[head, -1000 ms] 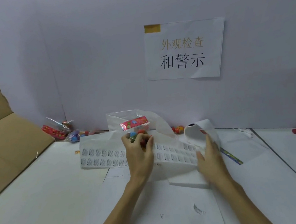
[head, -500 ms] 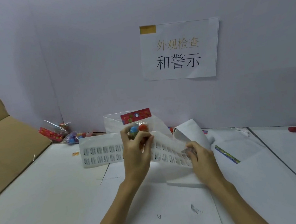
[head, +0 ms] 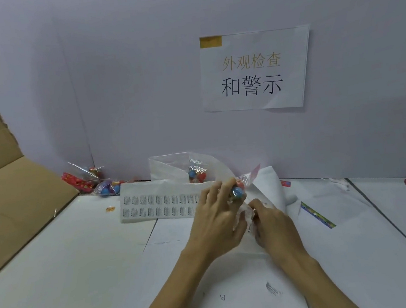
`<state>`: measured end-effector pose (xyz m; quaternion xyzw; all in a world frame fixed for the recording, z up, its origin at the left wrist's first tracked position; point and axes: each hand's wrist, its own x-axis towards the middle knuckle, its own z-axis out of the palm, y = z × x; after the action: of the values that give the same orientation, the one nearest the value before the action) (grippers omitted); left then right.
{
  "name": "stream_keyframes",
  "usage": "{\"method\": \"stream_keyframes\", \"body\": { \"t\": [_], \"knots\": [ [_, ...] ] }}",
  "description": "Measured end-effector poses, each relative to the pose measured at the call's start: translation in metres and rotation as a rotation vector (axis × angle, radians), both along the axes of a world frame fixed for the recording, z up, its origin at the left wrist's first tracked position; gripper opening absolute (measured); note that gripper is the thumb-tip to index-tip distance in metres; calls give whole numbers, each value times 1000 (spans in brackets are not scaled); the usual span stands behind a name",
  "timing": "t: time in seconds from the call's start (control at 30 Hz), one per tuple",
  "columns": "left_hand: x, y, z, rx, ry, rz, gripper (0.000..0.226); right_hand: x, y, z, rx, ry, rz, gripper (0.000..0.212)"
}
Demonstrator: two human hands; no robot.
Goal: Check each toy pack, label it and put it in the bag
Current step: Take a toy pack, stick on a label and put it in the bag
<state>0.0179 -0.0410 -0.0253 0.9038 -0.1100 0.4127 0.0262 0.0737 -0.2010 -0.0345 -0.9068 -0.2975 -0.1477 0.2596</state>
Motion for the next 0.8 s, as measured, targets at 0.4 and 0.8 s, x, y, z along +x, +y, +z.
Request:
{"method": "stream_keyframes", "body": {
  "t": [0.4, 0.8],
  "knots": [
    [0, 24, 5, -1, 13, 155, 23, 5, -3, 1, 107, 18, -36, 24],
    [-7, 45, 10, 39, 36, 89, 29, 7, -6, 1, 158, 52, 72, 6]
  ]
}}
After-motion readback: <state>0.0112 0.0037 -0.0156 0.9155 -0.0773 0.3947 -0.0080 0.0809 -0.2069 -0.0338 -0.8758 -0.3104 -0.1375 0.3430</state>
